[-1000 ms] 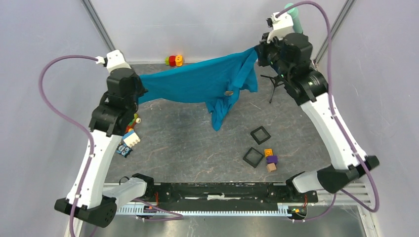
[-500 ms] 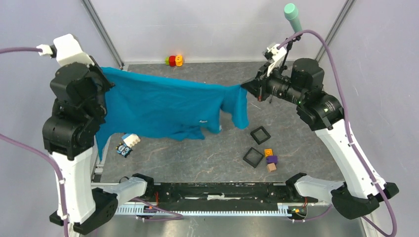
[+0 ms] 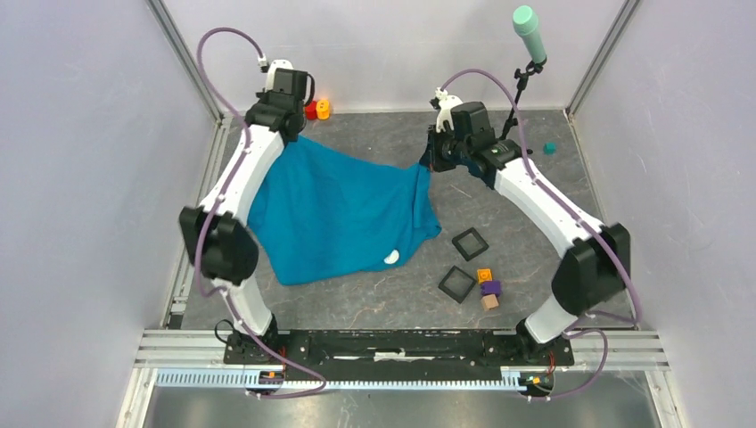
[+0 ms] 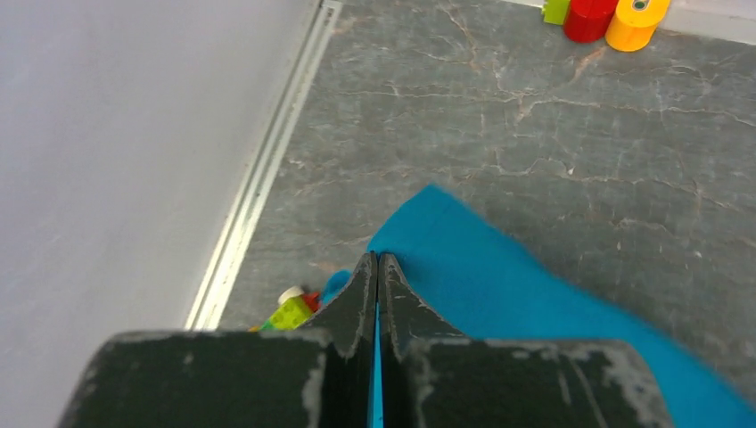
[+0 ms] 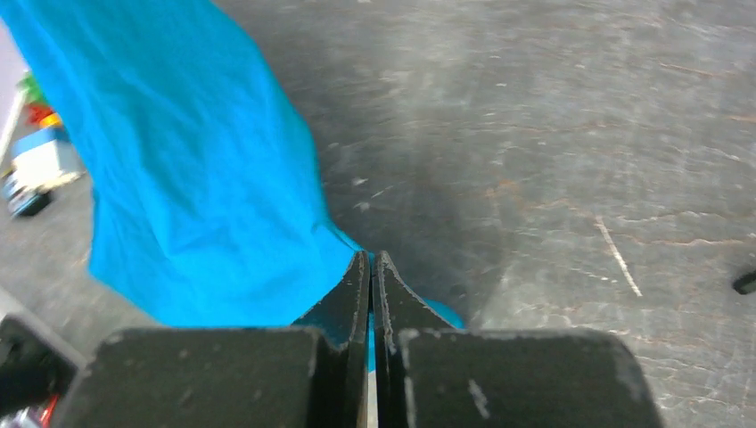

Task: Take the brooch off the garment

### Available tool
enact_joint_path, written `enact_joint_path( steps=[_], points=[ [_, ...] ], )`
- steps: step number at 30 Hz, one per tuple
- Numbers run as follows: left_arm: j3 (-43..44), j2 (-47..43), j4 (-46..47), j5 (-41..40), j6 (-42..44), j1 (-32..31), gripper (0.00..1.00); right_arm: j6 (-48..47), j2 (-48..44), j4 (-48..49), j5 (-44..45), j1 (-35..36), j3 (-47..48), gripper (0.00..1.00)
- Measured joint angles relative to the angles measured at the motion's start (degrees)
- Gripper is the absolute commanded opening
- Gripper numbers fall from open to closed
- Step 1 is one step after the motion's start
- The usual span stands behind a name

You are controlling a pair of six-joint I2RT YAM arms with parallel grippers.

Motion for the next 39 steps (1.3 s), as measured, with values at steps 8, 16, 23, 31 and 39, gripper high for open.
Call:
enact_joint_path(
  steps=[8,16,23,31,39],
  points=[
    [18.18,20.52,3.82,0.42,-0.17,1.84,0.06,2.27,13.88,6.16,11.06,-4.22,8.2,0.27],
    [19.34,22.29,7.06,7.04,-1.88,2.4,1.0,-0.31,13.66,12.07,11.78,-5.25,3.87,0.67],
    [-0.61,11.54,8.09,21.2,-3.13,-0.85,0.92,-3.23,5.86,14.03,10.47,-2.91,-16.85,0.64],
    [-31.85,-9.75,22.6,43.65,0.2,-15.72,0.74,-3.04,-9.44,23.32,9.53,-2.21,-37.16,0.6],
    [-36.35,-8.04,30.86,51.87,7.65,-24.87,0.59,-1.09,-22.16,31.3,10.1,-2.21,-51.3,0.6]
  ],
)
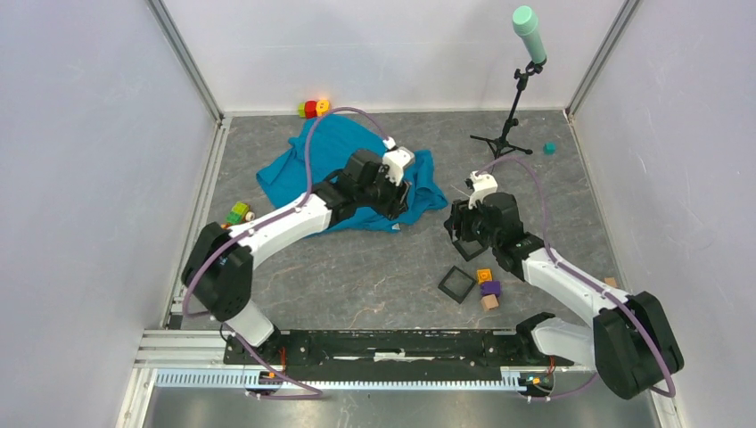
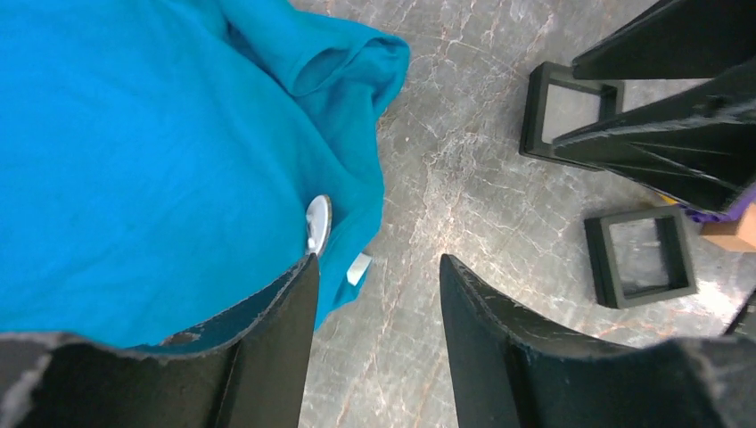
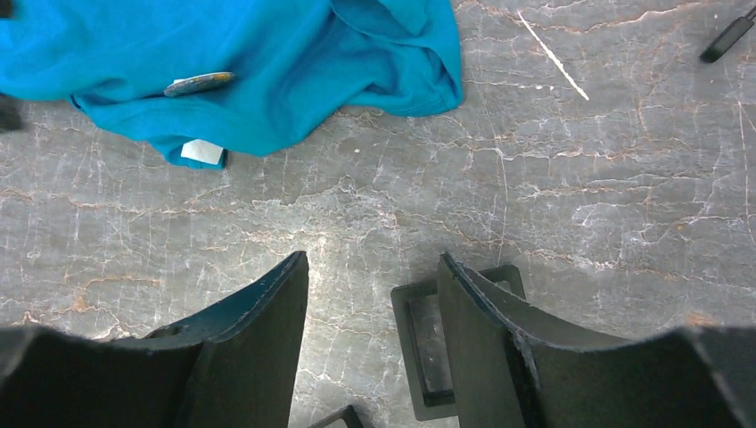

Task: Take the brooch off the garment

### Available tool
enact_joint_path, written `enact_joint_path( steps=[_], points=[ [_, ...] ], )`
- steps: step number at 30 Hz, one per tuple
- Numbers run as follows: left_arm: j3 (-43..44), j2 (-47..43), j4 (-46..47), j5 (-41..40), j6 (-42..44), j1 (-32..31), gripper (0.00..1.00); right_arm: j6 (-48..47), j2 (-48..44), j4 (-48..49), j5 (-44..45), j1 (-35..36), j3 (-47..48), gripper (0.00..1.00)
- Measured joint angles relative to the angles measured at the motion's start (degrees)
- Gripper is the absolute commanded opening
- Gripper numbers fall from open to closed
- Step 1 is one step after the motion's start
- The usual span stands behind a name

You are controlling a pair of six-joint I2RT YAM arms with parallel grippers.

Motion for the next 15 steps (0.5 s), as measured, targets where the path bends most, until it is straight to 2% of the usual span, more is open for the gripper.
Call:
enact_joint_path(
  steps=[8,15],
  points=[
    [7.34,13.79,-1.92,-3.28,4.44,-3.3,0.47,0.09,-3.89,1.75,0.5,0.0,-1.86,0.6],
    [9.53,17.16,-3.19,-7.74,4.55,-3.34,0.49,0.04,-4.92,2.36,0.66,0.0,-2.27,0.6]
  ],
)
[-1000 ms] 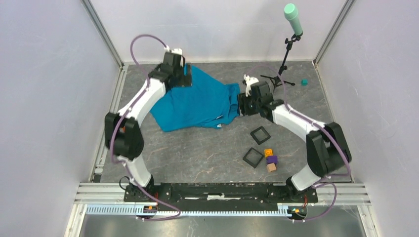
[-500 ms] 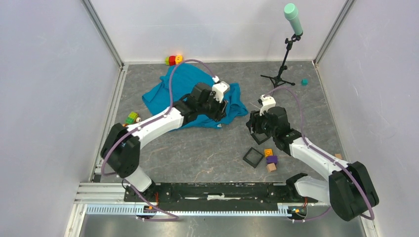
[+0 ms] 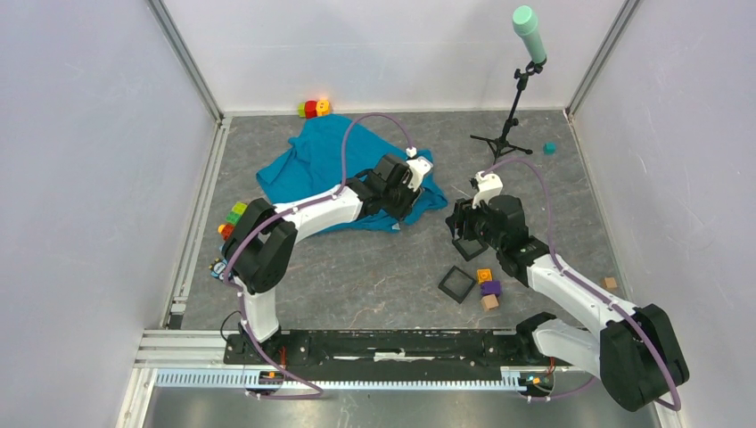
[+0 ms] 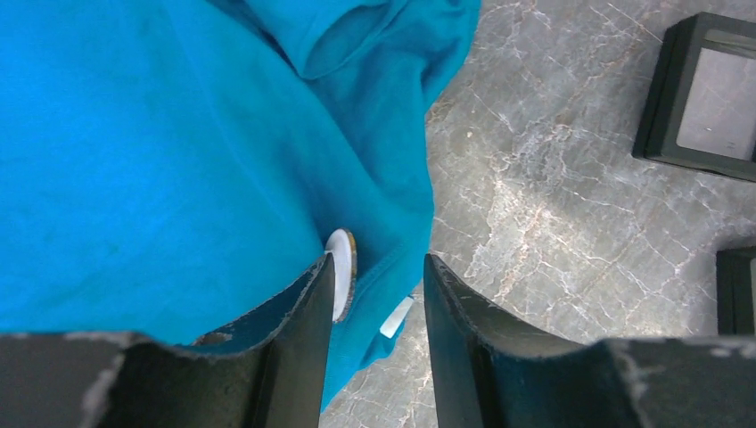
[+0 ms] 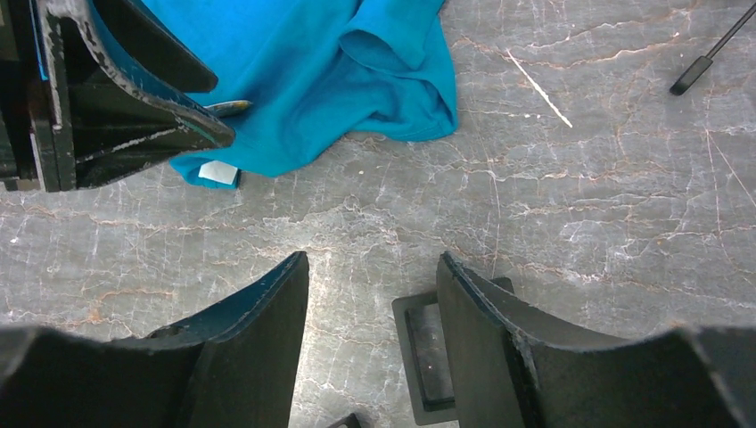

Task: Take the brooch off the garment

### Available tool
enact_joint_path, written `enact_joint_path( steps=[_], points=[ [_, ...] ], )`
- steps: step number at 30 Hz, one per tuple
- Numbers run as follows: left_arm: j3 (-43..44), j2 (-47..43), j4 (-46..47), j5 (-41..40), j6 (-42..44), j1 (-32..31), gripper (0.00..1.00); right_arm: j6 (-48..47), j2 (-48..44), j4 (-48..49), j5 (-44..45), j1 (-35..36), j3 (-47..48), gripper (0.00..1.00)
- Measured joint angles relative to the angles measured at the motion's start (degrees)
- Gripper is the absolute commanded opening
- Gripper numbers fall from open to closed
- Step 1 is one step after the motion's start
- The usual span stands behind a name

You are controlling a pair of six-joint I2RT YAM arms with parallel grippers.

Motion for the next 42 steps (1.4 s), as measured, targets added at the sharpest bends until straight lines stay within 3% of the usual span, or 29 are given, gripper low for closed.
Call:
enact_joint_path(
  steps=[13,15,17,18,25,32,42],
  points=[
    [0.42,1.53,0.04,-3.54,0.0,0.0,0.32,0.04,0.68,0.22,0.57,0.0,-0.5,0.56],
    [0.42,1.55,0.07,-4.24,0.0,0.0,0.23,0.07,0.94,0.22,1.07,0.0,-0.5,0.55],
    [0.42,1.55,0.11,-4.74,0.07,0.0,0.04,0.09,1.09,0.2,1.33,0.0,-0.5,0.55],
    [0.39,1.55,0.09,-5.09,0.0,0.0,0.02,0.13,1.09,0.2,1.36,0.0,-0.5,0.55],
    [-3.78,-2.43,0.31,-7.96,1.16,-0.11,0.02,0.22,1.11,0.22,-0.61,0.0,-0.5,0.55],
    [-13.16,-19.56,-0.61,-10.8,2.36,-1.9,0.02,2.25,5.05,0.37,-11.37,0.22,2.27,0.56],
    [-21.88,-38.97,-2.38,-3.21,-0.04,-2.4,0.02,-2.36,5.38,14.8,-25.16,11.58,0.98,0.56]
  ],
)
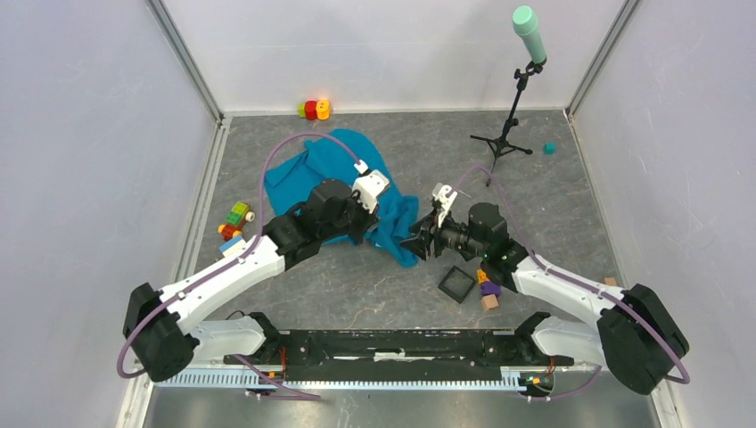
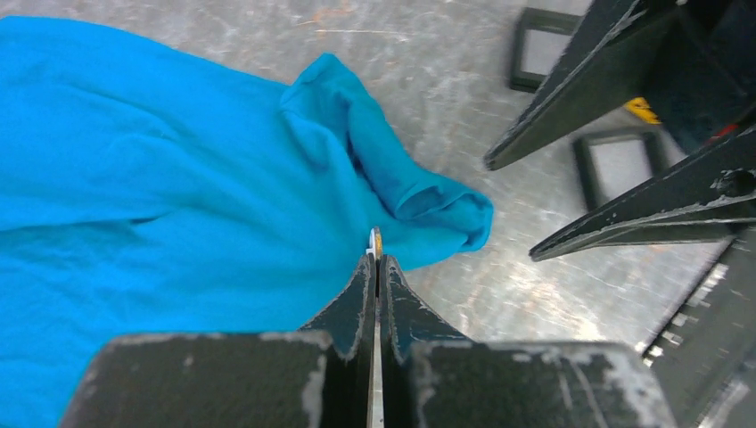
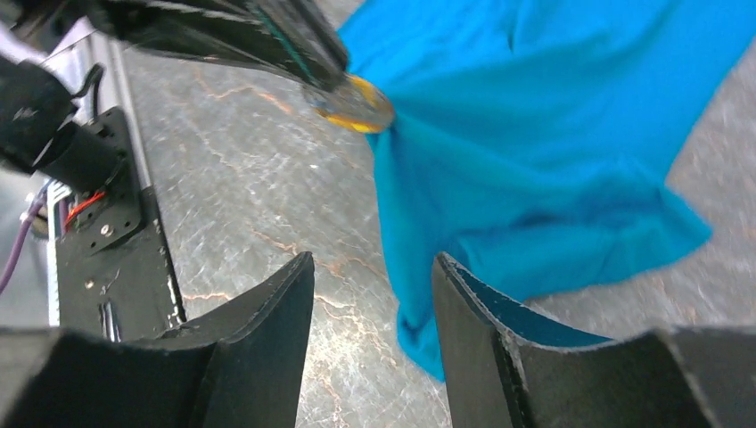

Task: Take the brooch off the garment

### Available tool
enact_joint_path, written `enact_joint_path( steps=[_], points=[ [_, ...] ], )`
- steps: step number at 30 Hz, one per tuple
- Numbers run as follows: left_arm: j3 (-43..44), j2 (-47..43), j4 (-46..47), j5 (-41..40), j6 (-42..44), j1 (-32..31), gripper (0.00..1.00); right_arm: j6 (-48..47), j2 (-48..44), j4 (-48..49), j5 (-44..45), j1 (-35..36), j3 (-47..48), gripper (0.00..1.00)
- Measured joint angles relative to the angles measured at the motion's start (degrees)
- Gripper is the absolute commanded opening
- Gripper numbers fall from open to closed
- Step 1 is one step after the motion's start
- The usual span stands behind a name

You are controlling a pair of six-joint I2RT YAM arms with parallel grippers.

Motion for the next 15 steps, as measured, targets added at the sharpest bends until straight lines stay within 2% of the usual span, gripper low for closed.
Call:
enact_joint_path(
  steps=[5,7,10,13,15],
  points=[
    [-0.92,-2.51,-0.37,7.65,-4.0,0.0,0.02,-6.56,-3.8,9.9,-5.27,1.51,-5.6,0.54],
    [-0.92,-2.49,-0.72,10.25,-5.64,0.15,0.02,-9.25,-4.09,11.91,-7.15,1.55,-6.1,0.56],
    [-1.14,-2.43,-0.31,14.51,-9.03,2.4,0.02,-12.11,-4.07,12.85,-9.29,1.55,-6.03,0.54],
    [-3.3,-0.81,4.87,25.79,-16.74,11.89,0.02,-13.4,-3.98,13.42,-10.05,1.66,-6.05,0.48],
    [-4.72,1.79,9.6,32.09,-22.18,17.0,0.02,-13.9,-3.98,14.21,-9.22,1.92,-6.14,0.5]
  ],
)
